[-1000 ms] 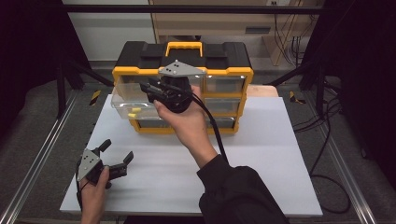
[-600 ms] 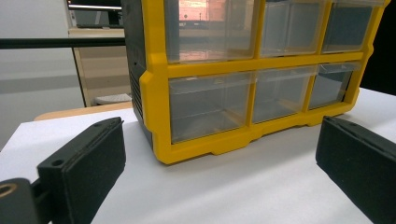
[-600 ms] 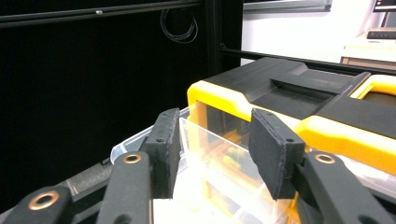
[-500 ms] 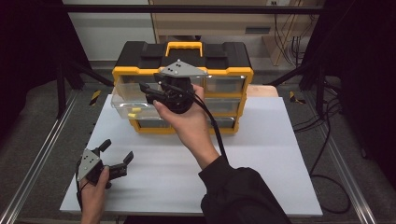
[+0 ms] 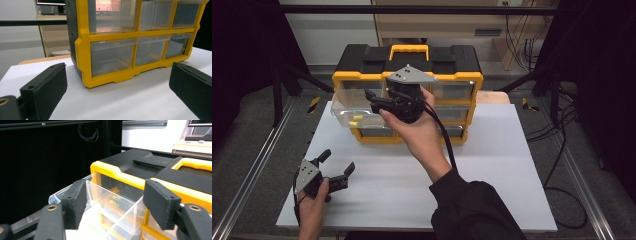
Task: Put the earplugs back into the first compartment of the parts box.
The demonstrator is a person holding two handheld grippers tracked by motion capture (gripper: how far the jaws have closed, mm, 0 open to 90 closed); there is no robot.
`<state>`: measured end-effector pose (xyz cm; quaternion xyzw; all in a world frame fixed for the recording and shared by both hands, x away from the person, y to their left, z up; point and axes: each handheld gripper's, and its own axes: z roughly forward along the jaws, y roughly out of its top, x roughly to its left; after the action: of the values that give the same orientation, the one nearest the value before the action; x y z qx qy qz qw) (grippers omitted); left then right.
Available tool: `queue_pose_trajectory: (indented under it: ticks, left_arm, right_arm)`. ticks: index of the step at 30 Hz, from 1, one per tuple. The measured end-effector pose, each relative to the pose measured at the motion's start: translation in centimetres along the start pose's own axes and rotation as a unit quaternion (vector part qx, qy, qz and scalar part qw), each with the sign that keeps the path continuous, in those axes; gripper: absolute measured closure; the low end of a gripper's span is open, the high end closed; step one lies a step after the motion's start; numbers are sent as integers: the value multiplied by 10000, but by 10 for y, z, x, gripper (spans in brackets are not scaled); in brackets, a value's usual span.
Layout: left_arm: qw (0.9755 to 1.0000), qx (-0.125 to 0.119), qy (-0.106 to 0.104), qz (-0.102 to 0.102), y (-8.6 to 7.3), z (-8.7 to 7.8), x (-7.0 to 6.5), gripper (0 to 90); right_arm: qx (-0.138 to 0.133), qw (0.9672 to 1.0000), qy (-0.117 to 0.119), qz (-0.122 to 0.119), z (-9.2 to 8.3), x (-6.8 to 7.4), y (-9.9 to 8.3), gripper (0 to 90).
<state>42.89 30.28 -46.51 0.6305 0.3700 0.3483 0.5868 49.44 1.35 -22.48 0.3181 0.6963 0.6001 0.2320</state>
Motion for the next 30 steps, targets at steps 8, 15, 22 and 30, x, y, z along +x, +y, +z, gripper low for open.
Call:
queue_pose_trajectory:
  ticks: [8, 15, 22, 30]
  left_arm:
    - [10000, 2, -4, 2, 0, 0, 0, 13]
    - [10000, 5, -9, 3, 0, 1, 0, 13]
    - [10000, 13, -20, -12, 0, 0, 0, 13]
    - [10000, 45, -65, 36, -1, 2, -4, 13]
  right_arm:
    - [-112, 9996, -274, 5, -10, -9, 1, 166]
    - [-239, 9978, -620, -25, -24, -25, -4, 68]
    - [-267, 9964, -782, -167, -41, -42, -11, 54]
    - [-255, 9959, -847, -199, -63, -61, -20, 35]
